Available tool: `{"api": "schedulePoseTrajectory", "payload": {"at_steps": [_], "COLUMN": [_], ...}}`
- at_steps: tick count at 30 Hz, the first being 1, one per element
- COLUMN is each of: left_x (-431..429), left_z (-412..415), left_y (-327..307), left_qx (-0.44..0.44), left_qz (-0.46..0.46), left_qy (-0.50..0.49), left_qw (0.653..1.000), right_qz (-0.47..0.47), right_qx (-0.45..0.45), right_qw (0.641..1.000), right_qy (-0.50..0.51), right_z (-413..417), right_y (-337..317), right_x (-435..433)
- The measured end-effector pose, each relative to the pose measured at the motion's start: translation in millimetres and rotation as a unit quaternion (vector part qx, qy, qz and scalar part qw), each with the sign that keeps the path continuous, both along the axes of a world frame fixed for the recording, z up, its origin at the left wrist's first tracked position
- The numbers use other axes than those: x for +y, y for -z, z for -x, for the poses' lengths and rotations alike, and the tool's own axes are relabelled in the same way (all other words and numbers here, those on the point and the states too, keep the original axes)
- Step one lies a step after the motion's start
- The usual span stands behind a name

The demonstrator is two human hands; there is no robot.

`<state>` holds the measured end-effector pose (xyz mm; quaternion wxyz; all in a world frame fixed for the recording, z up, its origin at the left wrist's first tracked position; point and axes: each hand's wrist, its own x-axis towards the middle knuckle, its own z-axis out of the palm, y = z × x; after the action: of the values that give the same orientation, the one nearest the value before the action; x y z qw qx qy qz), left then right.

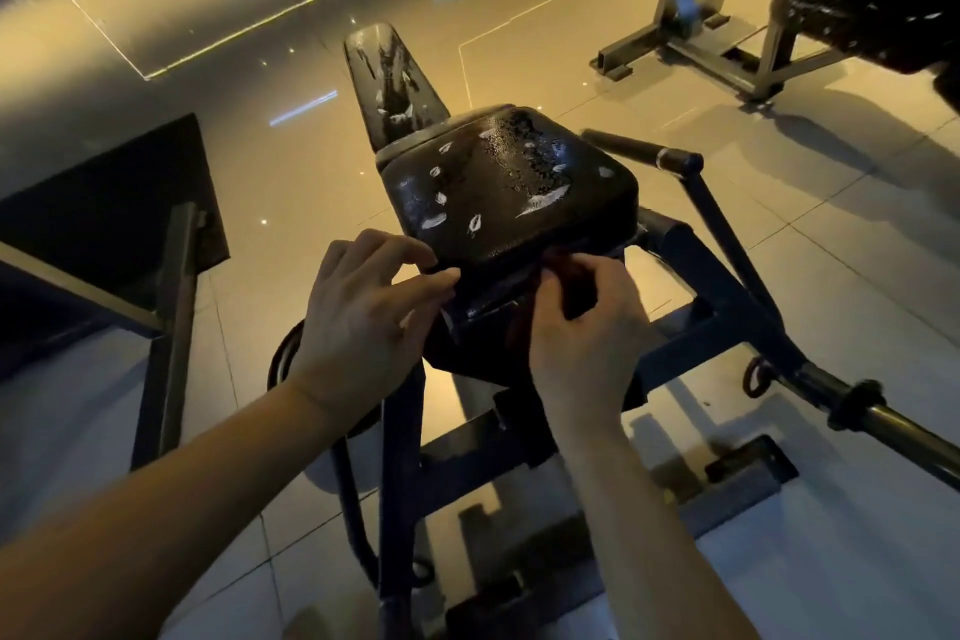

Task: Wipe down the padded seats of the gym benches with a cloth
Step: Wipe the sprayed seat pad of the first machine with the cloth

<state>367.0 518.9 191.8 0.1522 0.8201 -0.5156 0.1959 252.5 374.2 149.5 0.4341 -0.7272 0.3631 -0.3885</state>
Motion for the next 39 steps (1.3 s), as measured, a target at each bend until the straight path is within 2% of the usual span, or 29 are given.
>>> {"api": "schedulePoseTrajectory", "payload": {"at_steps": [3, 8, 12, 14, 16, 18, 21, 22, 25, 28, 31, 34, 36, 39], "left_x": [0, 3, 9, 8, 6, 5, 6, 6, 6, 5, 6, 7, 7, 5], "left_z": [-4, -11, -15, -17, -18, -18, -17, -18, -20, -19, -20, -21, -20, -18], "left_y": [6, 12, 12, 10, 12, 13, 12, 11, 10, 12, 13, 12, 10, 9], "left_qx": [0.006, 0.018, 0.060, 0.076, 0.077, 0.081, 0.072, 0.070, 0.074, 0.076, 0.074, 0.085, 0.087, 0.086], "left_qz": [0.020, 0.040, 0.038, 0.040, 0.044, 0.043, 0.029, 0.028, 0.026, 0.028, 0.027, 0.024, 0.022, 0.019], "left_qy": [0.022, 0.055, 0.100, 0.112, 0.109, 0.104, 0.111, 0.114, 0.122, 0.122, 0.123, 0.128, 0.131, 0.130], "left_qw": [1.000, 0.998, 0.992, 0.990, 0.990, 0.990, 0.991, 0.991, 0.989, 0.989, 0.989, 0.988, 0.987, 0.988], "right_qz": [-0.034, -0.019, 0.007, -0.018, -0.038, -0.047, -0.028, -0.025, -0.070, -0.094, -0.122, -0.072, -0.070, -0.105], "right_qx": [-0.003, -0.009, 0.042, 0.045, 0.030, 0.017, 0.004, 0.010, 0.041, 0.025, 0.024, 0.029, 0.033, 0.023], "right_qw": [0.998, 0.999, 0.993, 0.986, 0.983, 0.986, 0.996, 0.997, 0.987, 0.976, 0.979, 0.994, 0.993, 0.980], "right_qy": [0.057, 0.025, 0.111, 0.160, 0.177, 0.161, 0.082, 0.074, 0.136, 0.196, 0.160, 0.082, 0.091, 0.166], "right_z": [-9, -13, -16, -18, -22, -26, -21, -21, -22, -22, -28, -23, -24, -20], "right_y": [-6, 3, -9, -14, -14, -10, -5, -6, -13, -23, -17, -14, -11, -15], "right_x": [-2, 72, 22, -13, -14, 24, 86, 85, 23, -23, 21, 74, 50, -14]}}
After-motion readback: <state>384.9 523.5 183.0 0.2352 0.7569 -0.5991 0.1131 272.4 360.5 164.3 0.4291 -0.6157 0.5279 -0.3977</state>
